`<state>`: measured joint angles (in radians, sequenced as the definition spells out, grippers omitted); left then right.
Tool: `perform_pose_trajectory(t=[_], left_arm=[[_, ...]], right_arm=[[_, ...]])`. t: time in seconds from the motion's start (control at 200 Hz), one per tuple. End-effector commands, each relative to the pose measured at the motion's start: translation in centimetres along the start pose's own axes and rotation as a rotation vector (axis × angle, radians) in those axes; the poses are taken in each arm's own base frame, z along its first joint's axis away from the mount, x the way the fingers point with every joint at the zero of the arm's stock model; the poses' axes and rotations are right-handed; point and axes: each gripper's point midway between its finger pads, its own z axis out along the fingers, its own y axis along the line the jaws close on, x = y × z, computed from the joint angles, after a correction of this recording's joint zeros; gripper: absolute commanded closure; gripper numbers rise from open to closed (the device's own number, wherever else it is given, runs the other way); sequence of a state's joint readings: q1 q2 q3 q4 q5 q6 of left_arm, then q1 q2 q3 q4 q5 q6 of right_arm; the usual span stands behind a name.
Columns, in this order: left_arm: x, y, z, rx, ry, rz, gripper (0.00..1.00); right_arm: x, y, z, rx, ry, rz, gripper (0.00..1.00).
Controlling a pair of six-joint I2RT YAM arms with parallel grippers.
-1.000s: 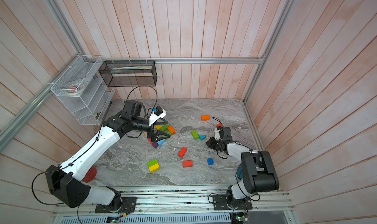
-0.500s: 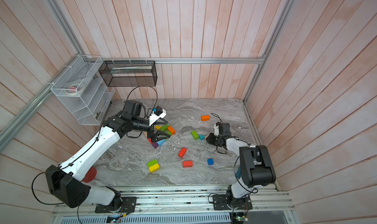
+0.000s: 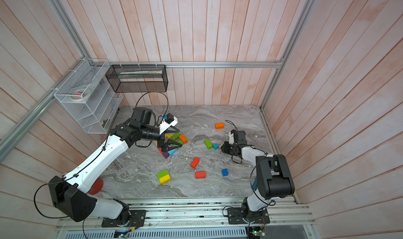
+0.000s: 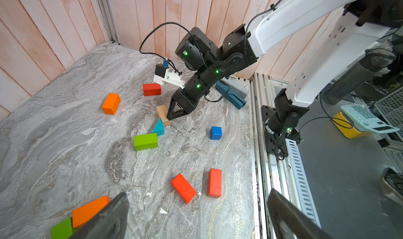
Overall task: Assemble a heart with building blocks
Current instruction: Assemble the building block at the center of the board, then pick up the building block from the center of the board.
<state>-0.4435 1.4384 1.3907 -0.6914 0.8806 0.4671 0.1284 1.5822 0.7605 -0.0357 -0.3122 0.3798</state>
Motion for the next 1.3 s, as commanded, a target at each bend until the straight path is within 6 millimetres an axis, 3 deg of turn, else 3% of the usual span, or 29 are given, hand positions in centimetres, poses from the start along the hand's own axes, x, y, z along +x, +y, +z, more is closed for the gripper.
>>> perform_pose_trajectory(t=[0.0,0.17,0.32,0.46,0.645,1.1,1.295], left_arm=[[0.0,-0.2,0.0,0.001,-0.007,0.0,0.0],[-0.2,-0.1,-0.1,-0.006,-0.018,0.0,0.0],[-0.2,0.1,-0.1,-0.014,-0.017,-0.004,0.0],[-0.3,0.0,-0.1,-0.008,-0.022,-0.003,0.0],[-0.3,-0.2,0.1,0.01,-0.026,-0.007,0.0],[-0.3,-0.2,0.3,0.023,-0.027,-0.013,0.0],[-0.1,-0.2,0.4,0.024,-0.023,-0.018,0.0]], right_arm=[[-1.9,0.8,-1.3,0.01,-0.051,-0.057,0.71],[-4.0,1.4,-2.2,0.03,-0.091,-0.111,0.69],[-6.9,2.3,-2.1,0.031,-0.121,-0.148,0.61],[-9.6,3.0,-1.0,0.034,-0.134,-0.206,0.5],[-12.0,2.0,1.0,0.116,-0.106,-0.299,0.36],[-14.5,1.4,5.7,0.183,-0.032,-0.453,0.11],[-15.5,1.7,7.7,0.189,-0.022,-0.452,0.08]])
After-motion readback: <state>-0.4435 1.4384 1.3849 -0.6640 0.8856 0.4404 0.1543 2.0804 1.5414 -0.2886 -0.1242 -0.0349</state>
